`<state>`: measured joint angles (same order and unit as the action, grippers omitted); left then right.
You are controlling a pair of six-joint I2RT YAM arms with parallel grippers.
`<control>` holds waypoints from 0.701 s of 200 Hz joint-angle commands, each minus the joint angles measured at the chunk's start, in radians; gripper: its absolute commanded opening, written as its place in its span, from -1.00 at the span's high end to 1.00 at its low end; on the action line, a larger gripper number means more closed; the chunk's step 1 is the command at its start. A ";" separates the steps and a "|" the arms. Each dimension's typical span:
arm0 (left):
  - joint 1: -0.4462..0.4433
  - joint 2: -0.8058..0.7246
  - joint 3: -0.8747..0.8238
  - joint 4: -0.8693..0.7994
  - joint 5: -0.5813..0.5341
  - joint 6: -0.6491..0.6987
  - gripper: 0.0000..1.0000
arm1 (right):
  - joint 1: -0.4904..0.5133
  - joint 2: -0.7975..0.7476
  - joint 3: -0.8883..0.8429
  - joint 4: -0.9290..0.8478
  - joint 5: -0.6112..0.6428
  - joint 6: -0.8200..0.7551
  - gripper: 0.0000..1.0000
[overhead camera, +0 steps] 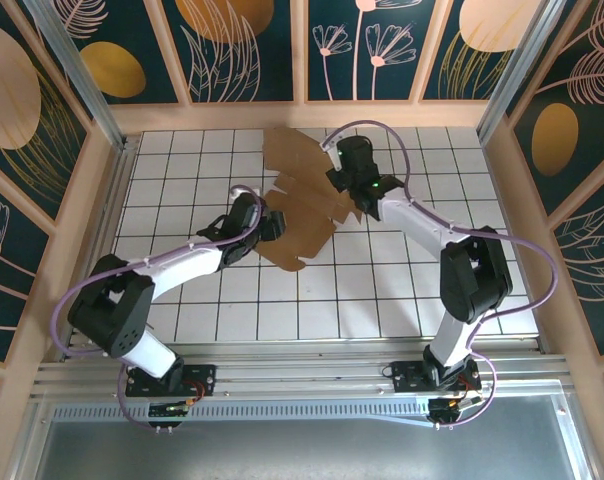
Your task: Fold the paper box
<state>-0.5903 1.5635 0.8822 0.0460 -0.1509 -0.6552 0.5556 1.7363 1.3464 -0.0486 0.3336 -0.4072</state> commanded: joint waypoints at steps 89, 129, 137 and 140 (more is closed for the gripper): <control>0.118 -0.029 -0.044 -0.077 0.136 -0.166 -0.12 | 0.120 -0.030 -0.215 0.156 0.131 -0.076 0.86; 0.177 -0.040 0.083 -0.152 0.216 -0.224 -0.19 | 0.179 -0.050 -0.269 0.267 0.213 -0.149 0.81; 0.178 -0.026 0.124 -0.174 0.231 -0.237 -0.16 | 0.193 -0.045 -0.274 0.291 0.239 -0.179 0.81; 0.178 -0.020 0.138 -0.184 0.229 -0.248 -0.13 | 0.199 -0.045 -0.277 0.302 0.247 -0.192 0.81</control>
<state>-0.4137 1.5322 0.9108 -0.0662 0.0040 -0.8364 0.7124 1.7157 1.0866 0.1413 0.4931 -0.5201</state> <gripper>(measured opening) 0.591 0.096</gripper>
